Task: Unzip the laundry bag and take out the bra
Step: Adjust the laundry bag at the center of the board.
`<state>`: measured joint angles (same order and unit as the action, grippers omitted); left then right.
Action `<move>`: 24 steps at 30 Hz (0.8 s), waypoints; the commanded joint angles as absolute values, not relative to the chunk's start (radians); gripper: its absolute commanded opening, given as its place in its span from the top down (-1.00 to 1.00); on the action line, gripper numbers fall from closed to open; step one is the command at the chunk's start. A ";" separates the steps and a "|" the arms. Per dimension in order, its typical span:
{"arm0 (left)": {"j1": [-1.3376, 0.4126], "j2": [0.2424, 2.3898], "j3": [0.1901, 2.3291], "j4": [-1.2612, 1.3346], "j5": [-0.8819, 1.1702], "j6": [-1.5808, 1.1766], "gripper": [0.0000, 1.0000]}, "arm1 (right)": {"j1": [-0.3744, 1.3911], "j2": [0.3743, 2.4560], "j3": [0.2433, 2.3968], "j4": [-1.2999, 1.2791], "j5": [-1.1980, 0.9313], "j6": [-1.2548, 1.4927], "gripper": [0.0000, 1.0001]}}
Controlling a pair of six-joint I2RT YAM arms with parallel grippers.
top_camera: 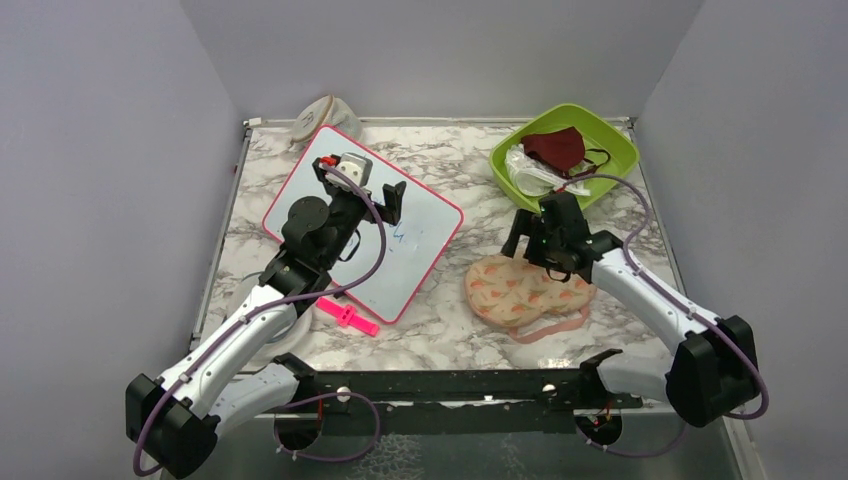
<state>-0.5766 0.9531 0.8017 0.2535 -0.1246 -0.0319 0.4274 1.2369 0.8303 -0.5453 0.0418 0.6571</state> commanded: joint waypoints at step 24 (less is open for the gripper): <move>-0.619 1.017 0.831 0.252 -0.038 -0.054 -0.96 | 0.534 1.546 0.980 -0.316 -0.254 0.180 -0.98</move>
<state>-0.6048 1.0069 0.8021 0.2531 -0.0734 -0.0402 0.5404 1.6524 1.0054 -0.3359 -0.1528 0.2195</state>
